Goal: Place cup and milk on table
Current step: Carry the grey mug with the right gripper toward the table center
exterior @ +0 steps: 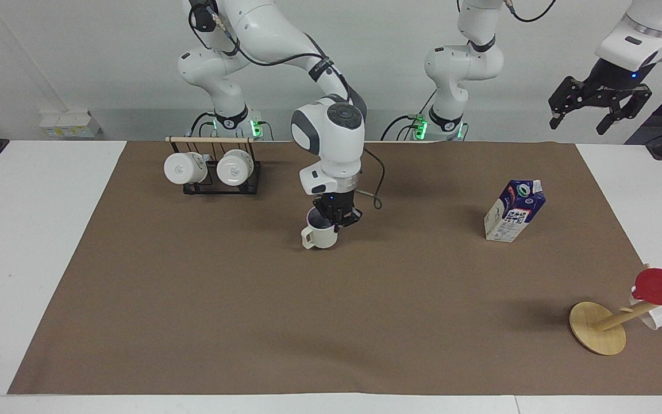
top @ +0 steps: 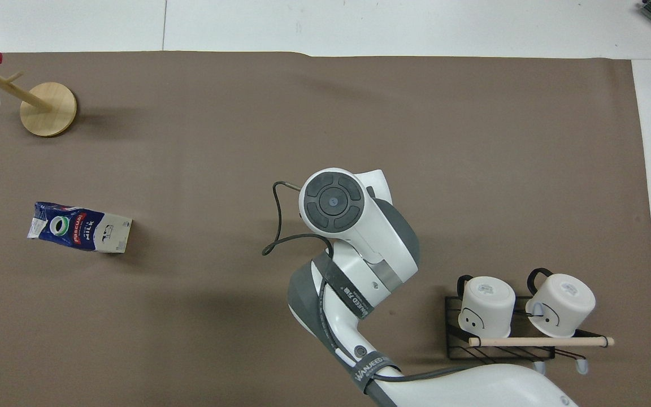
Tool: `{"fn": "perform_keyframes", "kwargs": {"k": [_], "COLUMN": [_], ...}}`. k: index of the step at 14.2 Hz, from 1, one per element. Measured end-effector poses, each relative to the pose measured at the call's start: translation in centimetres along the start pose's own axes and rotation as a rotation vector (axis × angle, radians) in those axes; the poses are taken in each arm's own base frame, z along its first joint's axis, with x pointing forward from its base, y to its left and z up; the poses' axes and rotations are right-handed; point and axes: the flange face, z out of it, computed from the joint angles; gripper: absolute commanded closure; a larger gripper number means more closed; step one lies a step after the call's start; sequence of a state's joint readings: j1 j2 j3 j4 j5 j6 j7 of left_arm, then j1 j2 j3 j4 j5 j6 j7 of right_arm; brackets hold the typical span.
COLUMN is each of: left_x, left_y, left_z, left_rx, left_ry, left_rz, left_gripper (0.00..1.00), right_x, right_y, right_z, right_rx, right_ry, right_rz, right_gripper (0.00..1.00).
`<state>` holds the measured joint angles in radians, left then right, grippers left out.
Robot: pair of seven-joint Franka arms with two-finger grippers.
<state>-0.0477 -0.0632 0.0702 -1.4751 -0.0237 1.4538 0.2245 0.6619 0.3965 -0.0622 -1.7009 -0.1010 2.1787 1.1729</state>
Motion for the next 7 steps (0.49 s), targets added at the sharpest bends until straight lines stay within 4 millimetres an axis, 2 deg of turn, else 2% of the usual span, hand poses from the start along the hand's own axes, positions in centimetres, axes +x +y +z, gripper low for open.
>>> {"fn": "perform_keyframes", "kwargs": {"k": [7], "left_x": [0.35], "left_y": [-0.16], "left_z": [0.19], "left_rx": [0.005], "left_ry": [0.022], "left_rz": [-0.002], "left_gripper": [0.0], "right_x": [0.07], "right_y": [-0.43], "right_z": [0.17], "right_rx": [0.031], "right_ry": [0.013], "right_rz": [0.009], "right_gripper": [1.0]}}
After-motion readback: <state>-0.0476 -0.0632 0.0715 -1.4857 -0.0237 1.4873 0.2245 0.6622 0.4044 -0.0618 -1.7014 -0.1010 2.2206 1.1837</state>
